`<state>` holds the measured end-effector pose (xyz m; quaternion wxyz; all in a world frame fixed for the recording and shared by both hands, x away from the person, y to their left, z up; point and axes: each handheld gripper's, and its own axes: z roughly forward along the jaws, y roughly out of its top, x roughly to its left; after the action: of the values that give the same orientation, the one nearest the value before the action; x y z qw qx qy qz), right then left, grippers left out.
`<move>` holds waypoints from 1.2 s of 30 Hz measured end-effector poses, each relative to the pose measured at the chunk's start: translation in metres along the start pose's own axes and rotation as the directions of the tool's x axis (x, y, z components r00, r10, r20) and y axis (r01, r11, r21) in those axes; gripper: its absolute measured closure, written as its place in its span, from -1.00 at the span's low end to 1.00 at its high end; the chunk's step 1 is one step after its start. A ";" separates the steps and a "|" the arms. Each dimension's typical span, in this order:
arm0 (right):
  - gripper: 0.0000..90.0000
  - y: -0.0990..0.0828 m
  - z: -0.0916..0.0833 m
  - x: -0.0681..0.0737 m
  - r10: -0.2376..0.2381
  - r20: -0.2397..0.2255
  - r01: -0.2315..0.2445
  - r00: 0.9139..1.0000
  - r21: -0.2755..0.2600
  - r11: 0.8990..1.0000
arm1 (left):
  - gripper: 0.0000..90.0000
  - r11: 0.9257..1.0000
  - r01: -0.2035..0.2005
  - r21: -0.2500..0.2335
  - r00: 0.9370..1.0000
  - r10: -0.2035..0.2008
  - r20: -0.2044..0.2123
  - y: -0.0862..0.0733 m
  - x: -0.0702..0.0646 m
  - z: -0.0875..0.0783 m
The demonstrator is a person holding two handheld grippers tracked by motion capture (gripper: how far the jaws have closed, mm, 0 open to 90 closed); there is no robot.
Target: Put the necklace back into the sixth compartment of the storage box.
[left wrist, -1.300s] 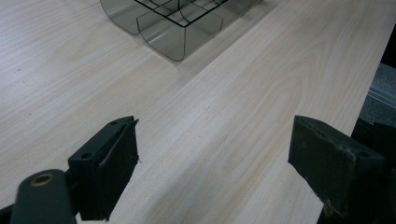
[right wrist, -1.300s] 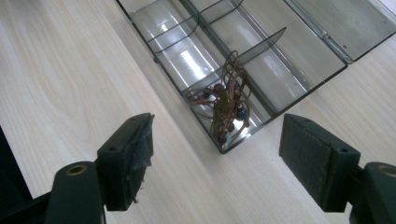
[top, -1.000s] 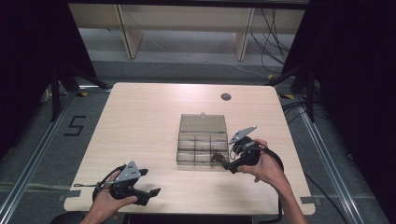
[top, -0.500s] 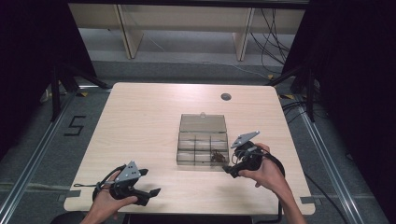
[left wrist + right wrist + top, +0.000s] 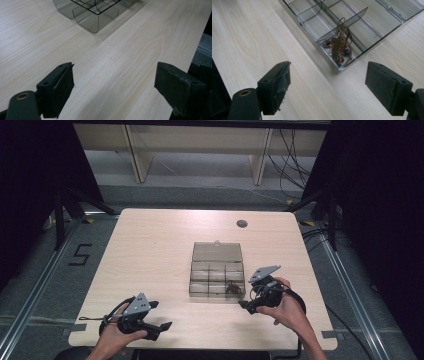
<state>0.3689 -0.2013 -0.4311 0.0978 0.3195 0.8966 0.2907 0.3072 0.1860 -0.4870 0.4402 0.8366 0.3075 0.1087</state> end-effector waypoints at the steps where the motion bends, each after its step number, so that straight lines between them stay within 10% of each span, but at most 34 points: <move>1: -0.53 0.000 0.001 0.000 -0.007 -0.001 0.007 1.000 -0.004 1.000 | -0.66 1.000 -0.015 0.013 1.000 0.015 0.000 0.000 0.001 -0.001; 36: -0.62 -0.023 0.002 0.005 0.001 -0.027 -0.002 1.000 -0.011 1.000 | -0.66 1.000 -0.001 0.003 1.000 0.001 0.005 0.000 0.000 0.000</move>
<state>0.3542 -0.2114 -0.4463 0.0870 0.3155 0.8961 0.2999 0.3071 0.1859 -0.4867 0.4395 0.8378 0.3060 0.1064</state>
